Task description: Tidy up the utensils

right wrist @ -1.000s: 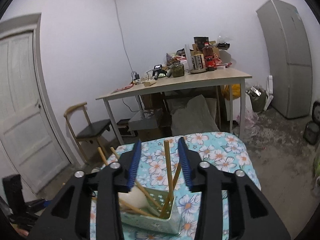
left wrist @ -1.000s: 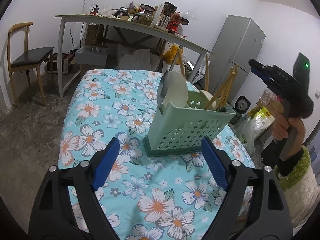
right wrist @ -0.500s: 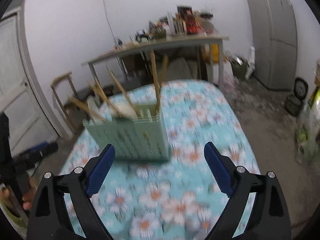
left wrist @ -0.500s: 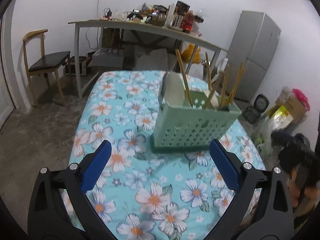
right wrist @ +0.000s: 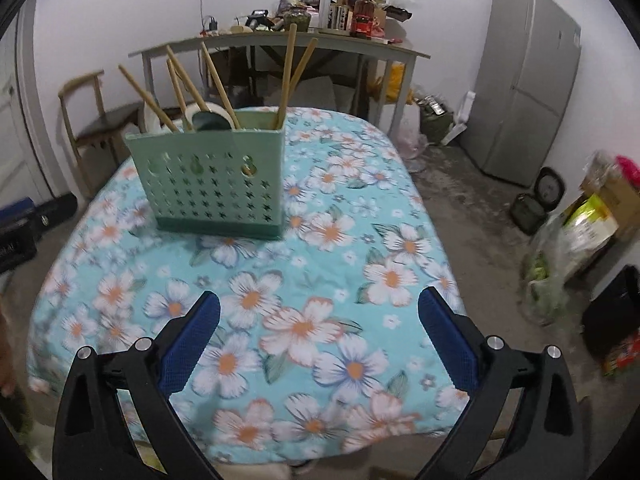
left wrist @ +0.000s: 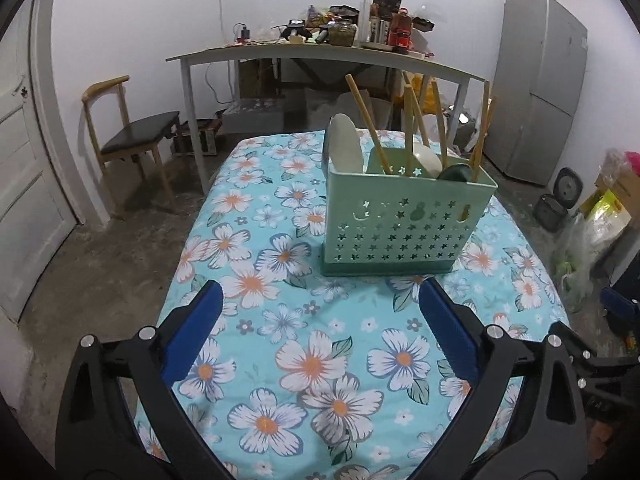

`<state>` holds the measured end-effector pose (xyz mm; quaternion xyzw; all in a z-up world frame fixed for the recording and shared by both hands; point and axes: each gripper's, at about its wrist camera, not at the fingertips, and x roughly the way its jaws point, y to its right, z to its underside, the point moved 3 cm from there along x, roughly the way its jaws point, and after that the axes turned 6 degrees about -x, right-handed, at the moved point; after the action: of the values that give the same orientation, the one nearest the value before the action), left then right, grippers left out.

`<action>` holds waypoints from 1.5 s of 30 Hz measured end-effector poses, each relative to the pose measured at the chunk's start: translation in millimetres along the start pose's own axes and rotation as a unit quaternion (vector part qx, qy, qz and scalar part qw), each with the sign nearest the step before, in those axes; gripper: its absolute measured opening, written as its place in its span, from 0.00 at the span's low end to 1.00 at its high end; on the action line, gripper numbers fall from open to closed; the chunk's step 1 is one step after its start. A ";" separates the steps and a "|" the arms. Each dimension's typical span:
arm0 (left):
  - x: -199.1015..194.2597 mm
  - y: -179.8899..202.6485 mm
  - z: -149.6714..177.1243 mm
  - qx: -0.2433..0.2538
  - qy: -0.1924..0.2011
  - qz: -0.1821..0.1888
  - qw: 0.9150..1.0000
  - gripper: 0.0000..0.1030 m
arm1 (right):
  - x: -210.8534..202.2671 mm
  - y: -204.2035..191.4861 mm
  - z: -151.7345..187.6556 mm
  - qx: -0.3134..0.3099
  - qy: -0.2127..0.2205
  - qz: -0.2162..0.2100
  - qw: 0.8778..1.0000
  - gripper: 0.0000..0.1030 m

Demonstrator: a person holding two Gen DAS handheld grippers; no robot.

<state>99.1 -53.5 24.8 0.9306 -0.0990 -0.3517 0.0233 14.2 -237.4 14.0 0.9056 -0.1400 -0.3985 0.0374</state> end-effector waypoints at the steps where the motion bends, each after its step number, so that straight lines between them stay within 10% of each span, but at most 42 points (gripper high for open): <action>1: -2.0 2.3 0.8 0.002 0.004 -0.003 1.000 0.92 | -2.1 0.2 1.1 -0.003 0.002 0.007 1.000 0.94; 45: -14.1 -3.0 -2.9 0.015 0.012 -0.067 0.998 0.92 | -16.6 14.8 -3.8 0.061 0.034 -0.040 0.997 0.94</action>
<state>91.1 -47.8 35.8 0.9396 -0.0409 -0.3395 -0.0130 3.0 -247.0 31.1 0.9242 -0.1263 -0.3592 -0.0295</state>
